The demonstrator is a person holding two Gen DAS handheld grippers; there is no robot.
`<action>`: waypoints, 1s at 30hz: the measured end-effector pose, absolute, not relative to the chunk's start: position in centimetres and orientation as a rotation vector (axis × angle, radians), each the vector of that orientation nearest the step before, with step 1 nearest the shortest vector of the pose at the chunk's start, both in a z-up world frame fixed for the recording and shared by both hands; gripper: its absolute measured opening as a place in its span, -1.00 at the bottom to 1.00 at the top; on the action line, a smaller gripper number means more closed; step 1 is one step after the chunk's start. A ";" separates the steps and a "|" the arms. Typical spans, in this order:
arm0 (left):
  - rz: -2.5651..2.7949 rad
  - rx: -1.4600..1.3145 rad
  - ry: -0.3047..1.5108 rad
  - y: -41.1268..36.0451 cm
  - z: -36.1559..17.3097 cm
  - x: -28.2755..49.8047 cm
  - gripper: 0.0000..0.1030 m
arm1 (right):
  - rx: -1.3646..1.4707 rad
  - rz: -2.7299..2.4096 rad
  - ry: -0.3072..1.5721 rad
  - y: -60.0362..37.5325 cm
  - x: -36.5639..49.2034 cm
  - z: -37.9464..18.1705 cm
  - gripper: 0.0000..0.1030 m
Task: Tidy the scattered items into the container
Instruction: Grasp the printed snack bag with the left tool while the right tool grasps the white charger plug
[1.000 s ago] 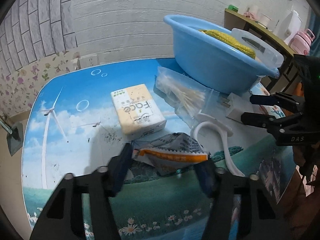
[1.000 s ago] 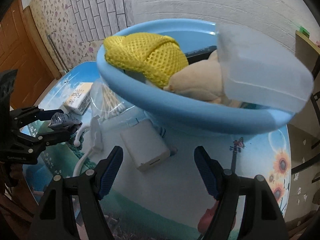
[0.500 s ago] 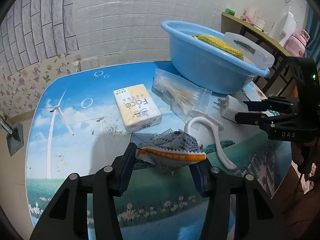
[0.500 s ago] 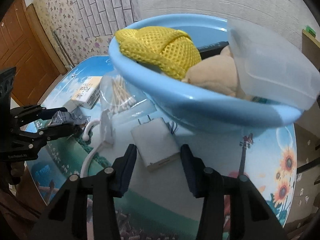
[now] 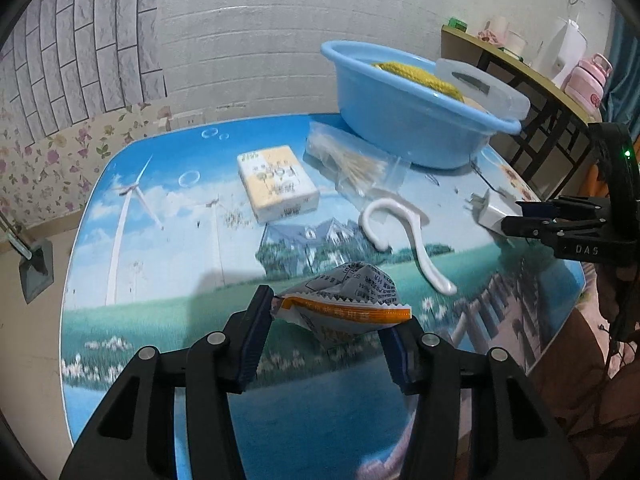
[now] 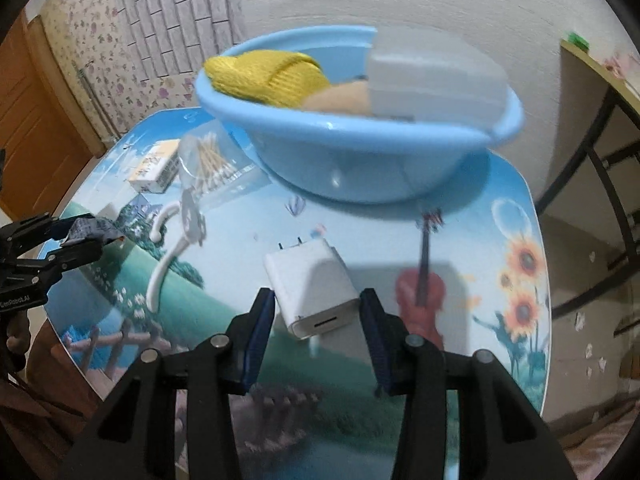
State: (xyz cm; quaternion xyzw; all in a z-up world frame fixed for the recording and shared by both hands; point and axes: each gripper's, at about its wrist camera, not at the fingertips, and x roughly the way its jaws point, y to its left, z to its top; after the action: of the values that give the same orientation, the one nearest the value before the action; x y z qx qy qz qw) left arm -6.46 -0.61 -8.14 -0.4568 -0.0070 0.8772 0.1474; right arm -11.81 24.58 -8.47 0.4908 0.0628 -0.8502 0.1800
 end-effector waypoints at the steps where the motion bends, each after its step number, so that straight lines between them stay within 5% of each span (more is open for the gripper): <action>1: 2.523 -1.317 -0.019 -0.5 -8.2 -6.3 -0.03 | 1.404 -2.403 0.169 24.9 -11.6 -8.6 -0.16; 30: 2.529 -1.354 0.136 1.6 -9.4 -5.7 -0.06 | 1.426 -2.370 0.260 24.4 -9.6 -9.8 -0.12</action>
State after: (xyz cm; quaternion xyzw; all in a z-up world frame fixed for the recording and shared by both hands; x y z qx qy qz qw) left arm -5.70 1.65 -9.41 -0.4672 0.0468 0.8726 0.1345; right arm -9.64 24.43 -9.82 0.5048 0.0921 -0.8391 0.1806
